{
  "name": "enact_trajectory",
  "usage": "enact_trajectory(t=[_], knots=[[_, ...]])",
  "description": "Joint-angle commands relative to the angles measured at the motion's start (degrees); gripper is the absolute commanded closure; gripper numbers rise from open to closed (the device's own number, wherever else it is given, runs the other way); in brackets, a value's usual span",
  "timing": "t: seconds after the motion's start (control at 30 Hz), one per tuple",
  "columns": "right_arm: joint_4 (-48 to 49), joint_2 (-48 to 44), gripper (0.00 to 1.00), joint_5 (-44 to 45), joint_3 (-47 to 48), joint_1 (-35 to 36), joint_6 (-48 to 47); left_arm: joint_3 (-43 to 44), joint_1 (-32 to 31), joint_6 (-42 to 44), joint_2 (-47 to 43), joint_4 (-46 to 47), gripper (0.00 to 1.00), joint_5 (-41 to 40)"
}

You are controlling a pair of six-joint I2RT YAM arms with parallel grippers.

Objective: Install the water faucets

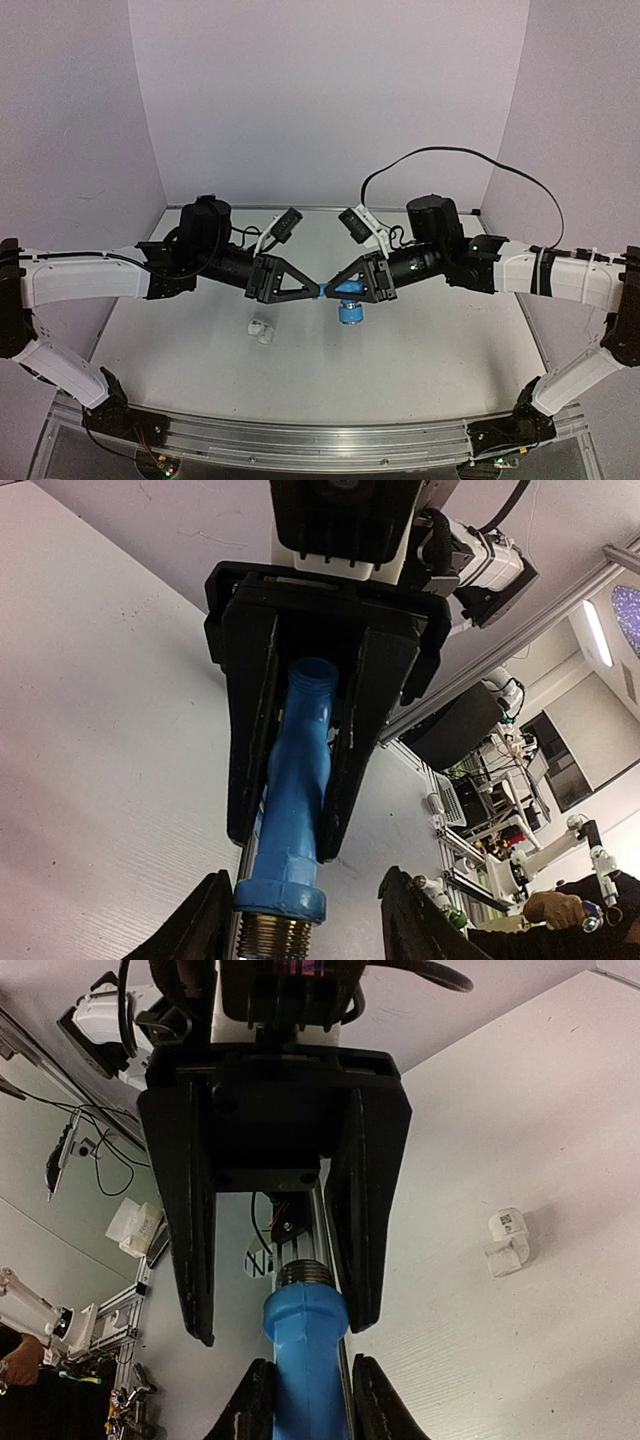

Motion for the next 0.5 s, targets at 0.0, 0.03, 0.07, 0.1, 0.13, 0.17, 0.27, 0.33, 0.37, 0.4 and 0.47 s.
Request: enact_trajectory(t=[0.0, 0.03, 0.07, 0.1, 0.13, 0.17, 0.27, 0.33, 0.37, 0.4, 0.47], knots=[[4.1, 0.1, 1.0, 0.7, 2.5, 0.3, 1.2, 2.4, -0.4, 0.4, -0.8, 2.5, 0.53, 1.6], [4.1, 0.1, 1.0, 0.6, 2.5, 0.3, 1.3, 2.6, -0.4, 0.6, -0.9, 2.5, 0.59, 1.6], [4.1, 0.2, 1.0, 0.6, 2.7, 0.3, 1.3, 2.8, -0.4, 0.8, -1.0, 2.5, 0.66, 1.4], [4.1, 0.2, 1.0, 1.0, 2.8, 0.3, 1.5, 2.9, -0.4, 1.1, -1.2, 2.5, 0.73, 1.3], [4.1, 0.3, 1.0, 1.7, 2.9, 0.3, 1.9, 3.0, -0.4, 1.3, -1.3, 2.5, 0.81, 1.1], [4.1, 0.2, 0.97, 4.1, 2.9, 0.3, 2.9, 3.0, -0.4, 1.5, -1.8, 2.5, 0.94, -0.1], [4.3, -0.3, 0.62, 9.4, 2.5, 0.3, 5.7, 1.1, -0.4, 2.3, -4.3, 2.8, 1.0, -5.5], [4.3, -0.5, 0.47, 10.1, 2.0, 0.3, 7.0, 0.2, -0.4, 2.9, -6.4, 3.2, 1.0, -8.4], [4.5, -0.7, 0.43, 10.4, 1.4, 0.3, 7.3, -0.2, -0.3, 3.0, -7.1, 3.4, 1.0, -9.4], [4.6, -0.9, 0.39, 10.6, 1.0, 0.3, 7.8, -0.3, -0.4, 3.0, -7.6, 3.6, 1.0, -9.7], [4.9, -1.2, 0.31, 10.2, 0.3, 0.3, 8.3, -0.4, -0.3, 3.0, -8.0, 3.8, 1.0, -9.9]])
